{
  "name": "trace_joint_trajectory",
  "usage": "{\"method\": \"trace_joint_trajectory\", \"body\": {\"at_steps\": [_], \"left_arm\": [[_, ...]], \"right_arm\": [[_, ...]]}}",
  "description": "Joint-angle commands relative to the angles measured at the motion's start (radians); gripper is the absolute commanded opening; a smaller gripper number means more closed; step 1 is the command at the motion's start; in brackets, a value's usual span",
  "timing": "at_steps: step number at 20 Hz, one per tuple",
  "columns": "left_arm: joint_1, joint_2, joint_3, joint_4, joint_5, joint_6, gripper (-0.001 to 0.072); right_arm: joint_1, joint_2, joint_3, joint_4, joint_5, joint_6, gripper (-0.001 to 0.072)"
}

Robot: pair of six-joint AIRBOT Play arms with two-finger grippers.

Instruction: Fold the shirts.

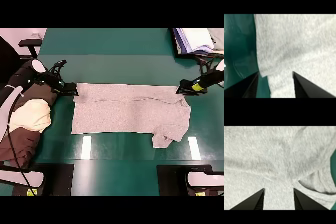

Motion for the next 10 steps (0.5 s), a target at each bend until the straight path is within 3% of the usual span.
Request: {"method": "trace_joint_trajectory", "body": {"at_steps": [1,4,10], "left_arm": [[0.0,0.085,-0.015,0.081,-0.095,0.002,0.0497],[0.0,0.208,-0.169,0.105,-0.123,-0.02,0.0497],[0.0,0.314,-0.519,-0.027,-0.06,-0.023,0.0497]], "right_arm": [[-0.04,0.105,-0.021,0.039,0.072,-0.032,0.0416],[-0.087,0.262,-0.124,0.042,0.115,-0.034,0.0416],[-0.156,0.44,-0.335,0.204,0.106,-0.075,0.0416]]}}
